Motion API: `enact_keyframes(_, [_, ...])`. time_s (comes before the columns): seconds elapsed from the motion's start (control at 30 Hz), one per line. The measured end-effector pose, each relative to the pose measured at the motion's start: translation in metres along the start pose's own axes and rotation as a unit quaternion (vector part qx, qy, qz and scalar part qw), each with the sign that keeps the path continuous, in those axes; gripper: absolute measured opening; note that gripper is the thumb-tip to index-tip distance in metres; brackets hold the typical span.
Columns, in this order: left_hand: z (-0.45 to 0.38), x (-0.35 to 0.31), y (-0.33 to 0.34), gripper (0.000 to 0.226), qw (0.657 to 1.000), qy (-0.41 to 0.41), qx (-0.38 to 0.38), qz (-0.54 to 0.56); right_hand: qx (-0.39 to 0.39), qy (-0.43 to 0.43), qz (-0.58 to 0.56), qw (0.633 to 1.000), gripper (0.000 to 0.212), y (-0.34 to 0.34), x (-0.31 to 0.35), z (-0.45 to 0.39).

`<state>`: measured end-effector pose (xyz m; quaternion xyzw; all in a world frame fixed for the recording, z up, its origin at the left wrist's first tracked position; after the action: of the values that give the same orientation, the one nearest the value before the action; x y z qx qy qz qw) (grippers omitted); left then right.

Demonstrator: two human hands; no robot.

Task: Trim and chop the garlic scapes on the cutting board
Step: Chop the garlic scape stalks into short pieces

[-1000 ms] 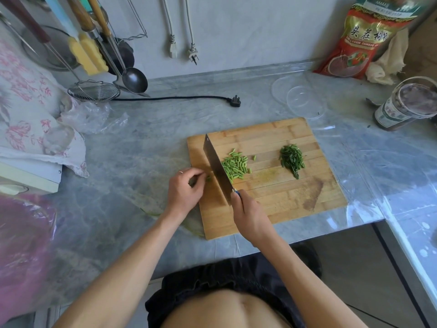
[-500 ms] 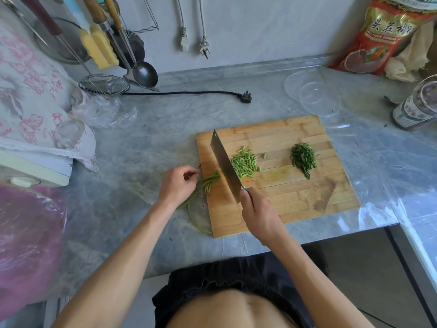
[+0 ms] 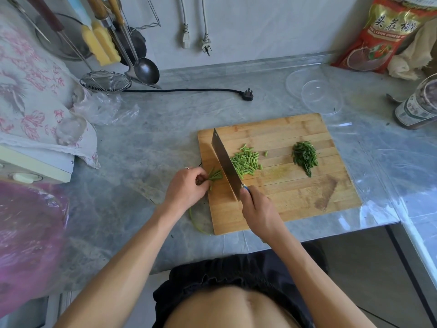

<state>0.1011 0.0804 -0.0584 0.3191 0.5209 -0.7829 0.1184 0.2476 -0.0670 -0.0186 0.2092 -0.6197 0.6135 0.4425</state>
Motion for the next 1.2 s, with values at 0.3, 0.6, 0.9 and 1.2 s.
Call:
enact_keyframes(0.3, [0.003,-0.008,0.005,0.038,0.999,0.002,-0.047,-0.016,-0.005,-0.017,-0.007,1.0,0.038,0.001,0.001,0.006])
enact_keyframes(0.6, [-0.017,0.009,-0.004,0.009,0.979,-0.132,0.041,0.151,-0.006,-0.009,-0.021,1.0,0.04,-0.004,0.002,0.007])
enact_keyframes(0.9, [-0.033,0.014,-0.013,0.019,0.954,-0.164,0.045,0.247,0.005,-0.007,-0.016,1.0,0.039,-0.008,-0.002,0.004])
enact_keyframes(1.2, [-0.049,0.002,-0.014,0.019,0.99,-0.102,0.017,0.096,0.004,0.001,-0.03,1.0,0.041,-0.01,-0.003,0.002])
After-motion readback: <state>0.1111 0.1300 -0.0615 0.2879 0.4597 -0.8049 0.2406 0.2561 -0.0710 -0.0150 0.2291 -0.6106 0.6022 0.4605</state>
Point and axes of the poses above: each hand's wrist, its own z-axis away from the middle knuckle, its own y-axis out of the palm, x = y × z, the point moved 3 cm from there along -z, towards the middle knuckle, and after that the axes turned 12 degrees about -y, right-handed, at the moved point
